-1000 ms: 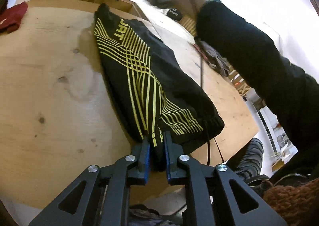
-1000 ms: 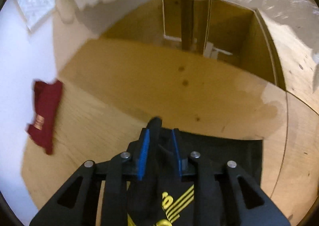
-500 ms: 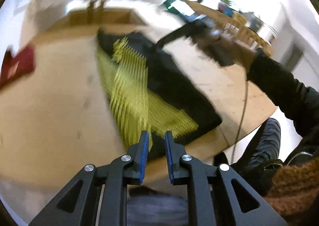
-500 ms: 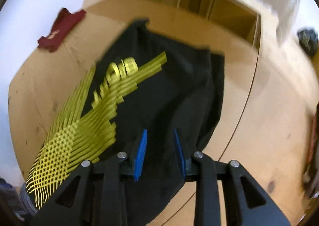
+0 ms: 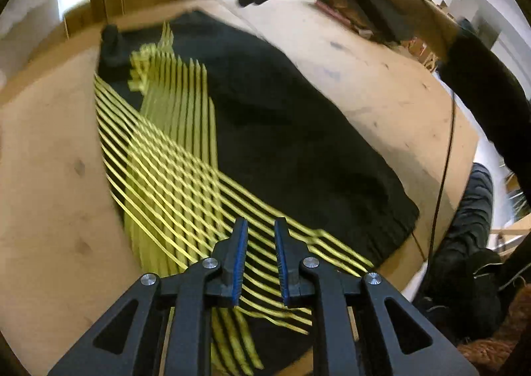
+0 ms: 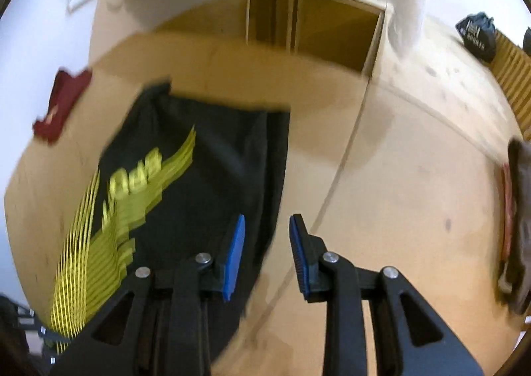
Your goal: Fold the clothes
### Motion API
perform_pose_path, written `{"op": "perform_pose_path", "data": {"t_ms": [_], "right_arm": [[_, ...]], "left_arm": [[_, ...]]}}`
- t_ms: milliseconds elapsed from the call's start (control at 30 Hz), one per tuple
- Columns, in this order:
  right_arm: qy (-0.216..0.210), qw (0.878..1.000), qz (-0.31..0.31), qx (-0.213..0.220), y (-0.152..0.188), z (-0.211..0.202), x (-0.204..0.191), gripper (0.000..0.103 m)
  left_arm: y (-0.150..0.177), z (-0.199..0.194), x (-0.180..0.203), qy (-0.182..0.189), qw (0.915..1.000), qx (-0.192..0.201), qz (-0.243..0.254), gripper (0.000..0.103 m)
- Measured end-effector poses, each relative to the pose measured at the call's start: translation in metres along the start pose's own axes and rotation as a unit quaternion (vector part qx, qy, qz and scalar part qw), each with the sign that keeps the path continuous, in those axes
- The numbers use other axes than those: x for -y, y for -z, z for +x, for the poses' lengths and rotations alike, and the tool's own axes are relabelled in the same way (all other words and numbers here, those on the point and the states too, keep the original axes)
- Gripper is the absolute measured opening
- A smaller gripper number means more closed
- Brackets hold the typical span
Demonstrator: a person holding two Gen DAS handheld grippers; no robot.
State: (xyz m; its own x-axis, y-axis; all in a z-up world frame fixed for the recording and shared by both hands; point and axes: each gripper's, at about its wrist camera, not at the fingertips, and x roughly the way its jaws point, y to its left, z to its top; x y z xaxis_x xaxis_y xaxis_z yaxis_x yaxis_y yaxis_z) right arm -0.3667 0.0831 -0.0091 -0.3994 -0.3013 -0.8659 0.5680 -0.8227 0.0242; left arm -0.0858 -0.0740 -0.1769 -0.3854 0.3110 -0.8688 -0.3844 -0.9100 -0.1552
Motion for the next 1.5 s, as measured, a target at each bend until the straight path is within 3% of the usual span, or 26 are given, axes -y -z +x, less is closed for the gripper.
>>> {"op": "perform_pose_path", "data": {"t_ms": [200, 533, 600, 700, 867, 967, 1033, 1100, 1167, 1267, 1400, 1500], "right_arm": [[-0.018, 0.999, 0.018, -0.023, -0.053, 0.065, 0.002, 0.028], [-0.015, 0.999, 0.018, -0.043, -0.072, 0.099, 0.004, 0.027], [-0.017, 0.999, 0.023, -0.039, -0.072, 0.097, 0.006, 0.004], [-0.022, 0.999, 0.028, -0.03, -0.071, 0.084, 0.01, 0.003], [0.013, 1.0, 0.023, -0.006, -0.075, 0.059, 0.023, 0.003], [0.021, 0.999, 0.03, -0.035, -0.075, 0.076, 0.031, 0.003], [0.038, 0.997, 0.034, -0.058, -0.076, 0.089, 0.036, 0.01], [0.049, 0.997, 0.037, -0.036, -0.078, 0.079, 0.037, 0.019], [0.028, 0.998, 0.049, 0.009, -0.076, 0.05, 0.039, 0.031], [-0.01, 0.998, 0.036, 0.048, -0.052, 0.014, 0.026, 0.032], [-0.021, 0.998, -0.051, -0.032, 0.006, 0.033, -0.022, 0.032], [0.009, 0.996, -0.088, -0.024, 0.029, 0.047, -0.042, 0.033]], "left_arm": [[-0.002, 0.014, -0.012, 0.001, 0.9998, -0.017, 0.009, 0.018], [-0.006, 0.013, -0.012, 0.01, 0.9997, -0.017, 0.015, 0.018], [-0.01, 0.015, -0.01, 0.012, 0.9996, -0.017, 0.017, 0.018], [-0.008, 0.014, -0.012, 0.017, 0.9997, -0.014, 0.011, 0.018], [-0.003, 0.011, -0.012, 0.014, 0.9997, -0.012, 0.015, 0.019], [-0.005, 0.011, -0.009, 0.013, 0.9997, -0.012, 0.016, 0.021], [-0.006, 0.011, -0.006, 0.012, 0.9997, -0.012, 0.018, 0.022], [-0.006, 0.011, -0.003, 0.011, 0.9996, -0.012, 0.023, 0.024], [-0.006, 0.011, 0.001, 0.01, 0.9995, -0.011, 0.028, 0.025], [-0.004, 0.009, 0.002, 0.011, 0.9995, -0.007, 0.029, 0.026], [-0.002, 0.008, 0.003, 0.013, 0.9997, 0.0, 0.021, 0.026], [0.006, -0.001, -0.005, 0.006, 0.9996, 0.005, 0.027, 0.026]]}}
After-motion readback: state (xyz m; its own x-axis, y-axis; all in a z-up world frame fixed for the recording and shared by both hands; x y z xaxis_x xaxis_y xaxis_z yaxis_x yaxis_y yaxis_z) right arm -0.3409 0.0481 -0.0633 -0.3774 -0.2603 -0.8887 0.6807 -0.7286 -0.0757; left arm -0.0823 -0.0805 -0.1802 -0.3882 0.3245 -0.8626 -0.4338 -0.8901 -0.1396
